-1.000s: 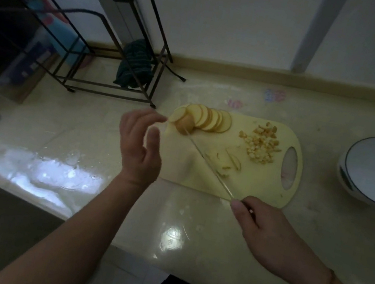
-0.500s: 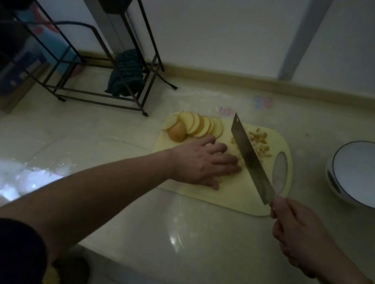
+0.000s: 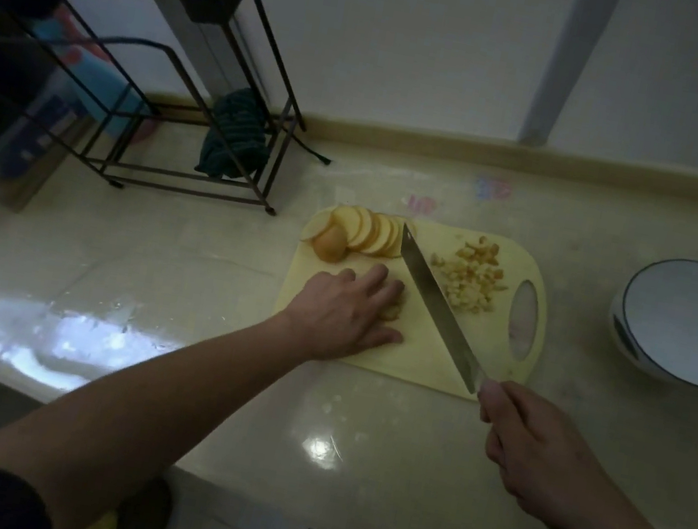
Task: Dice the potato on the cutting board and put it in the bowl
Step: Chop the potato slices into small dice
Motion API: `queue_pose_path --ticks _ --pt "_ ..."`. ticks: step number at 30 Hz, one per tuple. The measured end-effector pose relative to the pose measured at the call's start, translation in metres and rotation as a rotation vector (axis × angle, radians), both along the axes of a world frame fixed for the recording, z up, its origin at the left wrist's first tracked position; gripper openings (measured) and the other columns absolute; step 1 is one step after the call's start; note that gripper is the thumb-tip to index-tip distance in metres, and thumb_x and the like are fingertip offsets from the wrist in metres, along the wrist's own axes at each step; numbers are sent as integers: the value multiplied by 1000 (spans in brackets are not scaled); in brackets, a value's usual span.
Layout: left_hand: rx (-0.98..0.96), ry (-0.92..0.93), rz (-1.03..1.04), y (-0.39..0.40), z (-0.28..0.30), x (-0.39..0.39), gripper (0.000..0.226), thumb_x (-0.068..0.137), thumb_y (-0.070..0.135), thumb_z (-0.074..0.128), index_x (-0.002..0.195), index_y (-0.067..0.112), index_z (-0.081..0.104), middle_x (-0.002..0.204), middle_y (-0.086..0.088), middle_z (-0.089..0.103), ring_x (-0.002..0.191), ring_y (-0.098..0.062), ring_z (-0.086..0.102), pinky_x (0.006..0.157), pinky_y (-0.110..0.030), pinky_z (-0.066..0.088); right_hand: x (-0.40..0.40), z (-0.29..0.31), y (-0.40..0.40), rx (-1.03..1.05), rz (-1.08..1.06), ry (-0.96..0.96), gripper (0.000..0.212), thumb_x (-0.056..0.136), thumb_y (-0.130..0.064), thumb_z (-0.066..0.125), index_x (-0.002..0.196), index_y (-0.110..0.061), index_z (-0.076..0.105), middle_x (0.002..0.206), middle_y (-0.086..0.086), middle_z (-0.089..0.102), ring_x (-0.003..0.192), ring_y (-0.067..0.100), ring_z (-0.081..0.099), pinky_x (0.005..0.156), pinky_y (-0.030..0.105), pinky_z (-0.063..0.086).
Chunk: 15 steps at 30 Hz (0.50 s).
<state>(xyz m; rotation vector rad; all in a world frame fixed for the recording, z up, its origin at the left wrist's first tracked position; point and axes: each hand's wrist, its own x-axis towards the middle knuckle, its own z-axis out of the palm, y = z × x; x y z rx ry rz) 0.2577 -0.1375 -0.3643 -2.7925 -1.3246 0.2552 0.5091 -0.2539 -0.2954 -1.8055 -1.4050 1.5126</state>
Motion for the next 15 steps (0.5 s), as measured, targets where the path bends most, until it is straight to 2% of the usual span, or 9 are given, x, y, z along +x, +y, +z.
queue_pose_path --ticks 5,9,11,13,15 --pt "-107 -180 181 -11 3 -2 64 95 61 44 138 13 45 133 -11 46 73 -32 64 50 -32 39 -3 -7 -6 60 8 -53 62 84 -65 33 76 -7 51 52 -4 48 42 3 41 50 25 31" --pt "-239 -311 334 -9 9 12 57 93 48 63 133 8 52 136 -11 44 85 -37 65 71 -45 55 -13 -9 -9 55 33 -55 55 87 -62 34 72 -11 49 56 -3 48 45 4 41 52 26 33" --pt "-250 -315 394 -5 15 12 66 86 54 69 133 12 52 137 -8 43 94 -34 64 79 -45 55 -17 -10 -10 77 39 -76 53 87 -61 34 70 -13 49 57 0 51 47 5 45 53 28 35" --pt "-216 -238 446 -1 21 6 79 78 64 71 138 18 49 140 -5 40 100 -30 63 80 -40 54 -18 -11 -11 97 32 -96 52 86 -62 32 69 -16 49 59 2 55 49 6 49 55 28 38" --pt "-217 -216 467 0 25 -1 85 74 66 74 140 19 47 140 -6 40 104 -31 61 81 -39 51 -18 -12 -10 104 22 -108 53 85 -62 31 69 -15 50 61 4 58 52 6 51 56 28 39"
